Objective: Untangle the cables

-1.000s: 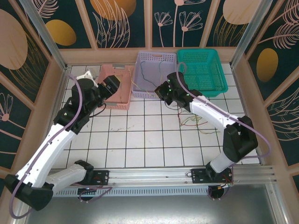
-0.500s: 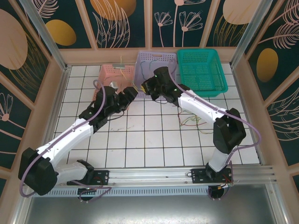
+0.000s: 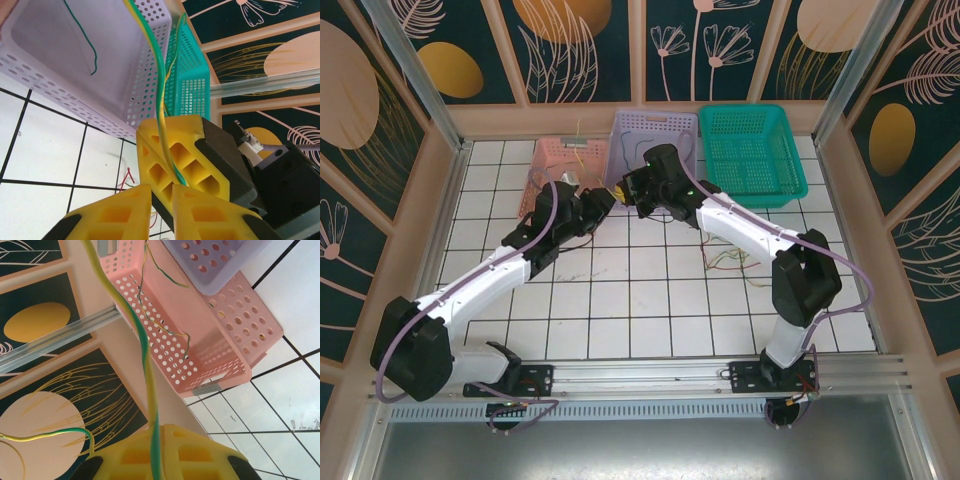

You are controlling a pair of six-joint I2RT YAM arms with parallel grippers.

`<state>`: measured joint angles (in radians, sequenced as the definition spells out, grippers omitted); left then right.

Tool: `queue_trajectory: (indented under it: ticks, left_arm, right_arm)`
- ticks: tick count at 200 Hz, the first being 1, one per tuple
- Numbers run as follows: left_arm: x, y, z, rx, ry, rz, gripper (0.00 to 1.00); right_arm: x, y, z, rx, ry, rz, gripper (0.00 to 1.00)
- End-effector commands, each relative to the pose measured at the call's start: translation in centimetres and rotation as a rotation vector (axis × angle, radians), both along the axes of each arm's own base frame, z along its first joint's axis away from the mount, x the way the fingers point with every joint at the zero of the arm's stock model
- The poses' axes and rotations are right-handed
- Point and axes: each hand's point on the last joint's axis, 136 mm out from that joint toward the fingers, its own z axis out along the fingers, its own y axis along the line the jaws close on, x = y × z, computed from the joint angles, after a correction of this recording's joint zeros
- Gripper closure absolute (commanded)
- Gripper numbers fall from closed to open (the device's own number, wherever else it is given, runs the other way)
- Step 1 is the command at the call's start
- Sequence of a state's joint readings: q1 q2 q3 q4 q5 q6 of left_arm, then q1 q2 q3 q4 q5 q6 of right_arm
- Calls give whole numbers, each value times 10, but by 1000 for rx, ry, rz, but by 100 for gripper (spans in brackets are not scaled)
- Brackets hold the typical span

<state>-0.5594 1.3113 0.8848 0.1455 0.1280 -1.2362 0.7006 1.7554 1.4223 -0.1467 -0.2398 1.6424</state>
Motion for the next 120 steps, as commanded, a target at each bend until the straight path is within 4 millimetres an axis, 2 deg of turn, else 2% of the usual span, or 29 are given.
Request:
queue_trajectory:
  ticks: [1,11,26,39,56,88,120]
  left_arm:
    - [9,-1,19,-11,-62,18,81]
    - [11,0,20,-2,-67,29,78]
    - [12,3,25,9,-80,44,61]
    - [14,5,32,1,-100,52,54]
    - [12,6,40,-26,-107,61,54]
    - [10,9,42,-47,-102,80,55]
    - [5,14,66,-95,-153,89,57]
  right_arm:
    - [-6,9,5,31,21,24,100]
    - [-7,9,4,26,25,28,100]
    - [-10,8,3,19,31,32,100]
    - [-12,7,0,9,38,34,100]
    - [-12,6,-4,13,45,30,100]
    - [-12,7,-5,23,49,26,100]
    - [-9,0,-9,26,61,3,100]
